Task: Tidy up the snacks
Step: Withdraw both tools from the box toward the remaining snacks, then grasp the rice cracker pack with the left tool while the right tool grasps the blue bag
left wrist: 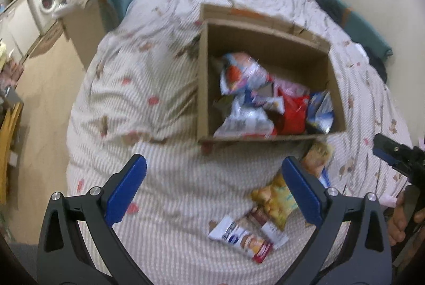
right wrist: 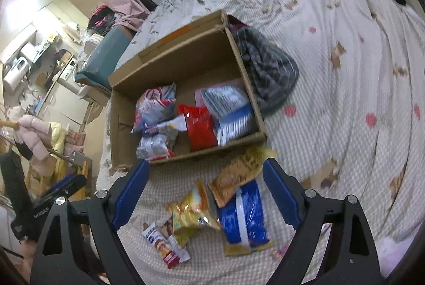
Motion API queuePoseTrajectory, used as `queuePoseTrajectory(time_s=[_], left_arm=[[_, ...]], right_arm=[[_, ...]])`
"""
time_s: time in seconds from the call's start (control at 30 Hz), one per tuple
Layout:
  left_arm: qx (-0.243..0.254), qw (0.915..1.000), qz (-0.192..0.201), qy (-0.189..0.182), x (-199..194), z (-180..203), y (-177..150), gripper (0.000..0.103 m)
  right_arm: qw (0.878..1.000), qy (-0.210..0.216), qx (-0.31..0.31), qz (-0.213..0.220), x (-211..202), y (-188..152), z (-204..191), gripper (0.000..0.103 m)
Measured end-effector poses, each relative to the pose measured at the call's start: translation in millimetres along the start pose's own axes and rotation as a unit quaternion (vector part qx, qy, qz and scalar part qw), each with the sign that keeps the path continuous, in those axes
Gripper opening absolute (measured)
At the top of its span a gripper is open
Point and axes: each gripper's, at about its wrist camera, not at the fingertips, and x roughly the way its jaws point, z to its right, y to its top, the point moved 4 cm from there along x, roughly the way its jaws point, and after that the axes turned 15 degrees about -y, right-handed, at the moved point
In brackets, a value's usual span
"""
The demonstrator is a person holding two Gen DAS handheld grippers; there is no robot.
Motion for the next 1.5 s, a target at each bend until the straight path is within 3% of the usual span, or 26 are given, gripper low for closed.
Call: queuePoseTrajectory(time_s=[0.17, 0.33, 0.4, 0.47, 0.53, 0.6, 0.67, 0.73, 0.87, 0.93, 1.03, 1.1, 1.33, 1.5], left_arm=[[-0.056, 0.9964, -0.063, 0.005, 23, -14, -38, 0.101], [-0.136, 0.9789, -0.152, -0.010, 70, -11, -97, 0.100], [-0.154, 0.9735, -0.169, -0.009, 83, -9, -112, 0.099], [-0.169, 0.9682, -0.184, -0.003, 95, -8, -125, 0.093], [-0.175, 0.9628, -0.206, -0.006, 105, -7, -133, 0.078], [-0.162, 0.9646, -0.208, 0.000, 107, -4, -135, 0.077], [-0.150, 0.9668, -0.207, 0.002, 108, -2, -135, 0.068], [-0.132, 0.9696, -0.206, 0.002, 107, 2, -133, 0.051], [-0.104, 0.9696, -0.221, 0.002, 104, 3, -128, 0.037], [-0.098, 0.9686, -0.228, -0.003, 101, 3, -125, 0.028], [-0.086, 0.9705, -0.225, -0.006, 95, 2, -116, 0.021], [-0.083, 0.9709, -0.224, -0.009, 93, 0, -112, 0.019], [-0.077, 0.9726, -0.219, -0.006, 85, 1, -122, 0.018], [-0.077, 0.9709, -0.227, 0.009, 101, 6, -126, 0.022]], right_arm=[[1.000, -0.013, 0.000, -0.016, 5, -12, 4, 0.089], [1.000, -0.020, 0.005, -0.024, 8, -18, 8, 0.089], [0.999, -0.018, 0.009, -0.025, 8, -18, 9, 0.089], [0.999, -0.020, 0.008, -0.024, 8, -18, 9, 0.089], [0.999, -0.021, 0.006, -0.023, 7, -18, 9, 0.089], [0.999, -0.022, 0.004, -0.023, 7, -18, 11, 0.089], [1.000, -0.021, 0.005, -0.022, 6, -17, 13, 0.089], [0.999, -0.020, 0.009, -0.023, 6, -16, 15, 0.089], [0.999, -0.021, 0.012, -0.034, 9, -17, 18, 0.089], [0.998, -0.030, 0.005, -0.046, 14, -20, 17, 0.089], [0.993, -0.065, -0.027, -0.090, 33, -32, 14, 0.089], [0.987, -0.099, -0.051, -0.112, 47, -42, 14, 0.089], [0.964, -0.138, -0.126, -0.188, 90, -75, 2, 0.088], [0.949, -0.164, -0.175, -0.205, 110, -89, -11, 0.078]])
